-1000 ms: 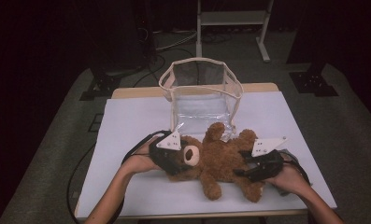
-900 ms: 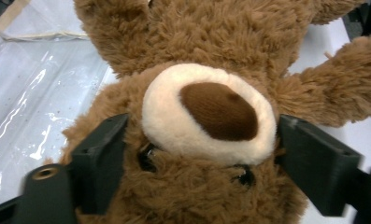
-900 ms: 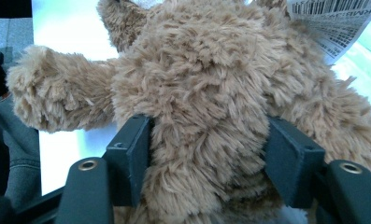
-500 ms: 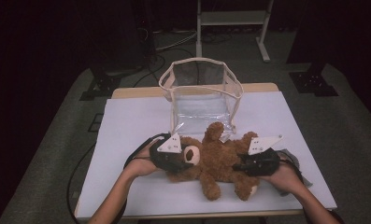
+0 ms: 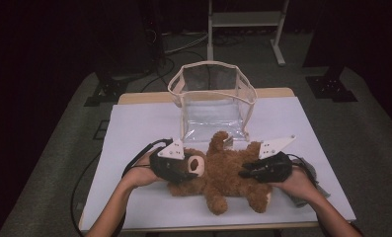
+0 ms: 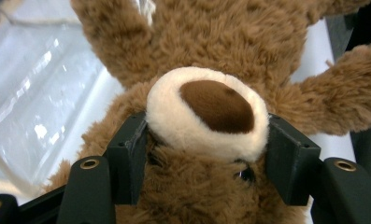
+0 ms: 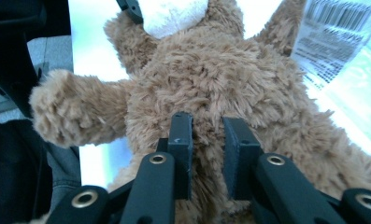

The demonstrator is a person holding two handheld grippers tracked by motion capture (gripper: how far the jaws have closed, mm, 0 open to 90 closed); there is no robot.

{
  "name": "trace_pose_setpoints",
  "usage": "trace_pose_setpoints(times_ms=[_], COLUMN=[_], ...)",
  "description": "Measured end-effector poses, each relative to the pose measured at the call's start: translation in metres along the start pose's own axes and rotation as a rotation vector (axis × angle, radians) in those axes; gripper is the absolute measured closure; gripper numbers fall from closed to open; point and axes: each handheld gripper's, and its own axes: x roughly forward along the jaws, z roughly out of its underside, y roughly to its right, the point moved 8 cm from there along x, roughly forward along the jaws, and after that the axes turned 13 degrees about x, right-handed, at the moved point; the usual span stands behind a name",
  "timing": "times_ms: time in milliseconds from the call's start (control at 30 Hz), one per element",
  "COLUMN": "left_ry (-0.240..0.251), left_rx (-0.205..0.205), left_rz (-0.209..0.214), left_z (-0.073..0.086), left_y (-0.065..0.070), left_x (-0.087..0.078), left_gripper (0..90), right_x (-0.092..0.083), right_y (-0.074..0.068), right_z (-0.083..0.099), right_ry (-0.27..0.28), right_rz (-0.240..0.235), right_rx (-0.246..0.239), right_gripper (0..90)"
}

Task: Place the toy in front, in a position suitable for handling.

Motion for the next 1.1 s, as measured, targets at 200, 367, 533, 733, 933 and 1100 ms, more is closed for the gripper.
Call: trace_pose_setpoints(times_ms=[200, 367, 533, 733, 933, 1100], left_ry=[0.017, 0.008, 0.007, 0.005, -0.004, 0.0], left_rx=[-0.03, -0.039, -0.04, -0.045, -0.043, -0.043], left_rz=[-0.004, 0.002, -0.002, 0.003, 0.005, 0.005], left_z=[0.005, 0.004, 0.005, 0.006, 0.005, 0.005], left_y=[0.001, -0.001, 0.0, -0.001, -0.001, -0.001], left_x=[0.0, 0.0, 0.001, 0.001, 0.002, 0.003], left_gripper=[37.2, 36.6, 35.7, 34.4, 33.1, 32.4], right_x=[0.001, -0.011, -0.025, -0.053, -0.08, -0.078], right_y=[0.002, 0.007, 0.019, 0.044, 0.077, 0.089], right_z=[0.002, 0.008, 0.021, 0.046, 0.082, 0.099], right_ry=[0.016, 0.034, 0.029, 0.003, -0.005, -0.039], right_rz=[-0.03, -0.032, 0.007, 0.082, 0.195, 0.237], right_rx=[0.014, 0.018, 0.044, 0.118, 0.215, 0.238], right_gripper=[64.8, 53.0, 48.2, 43.5, 42.4, 43.2])
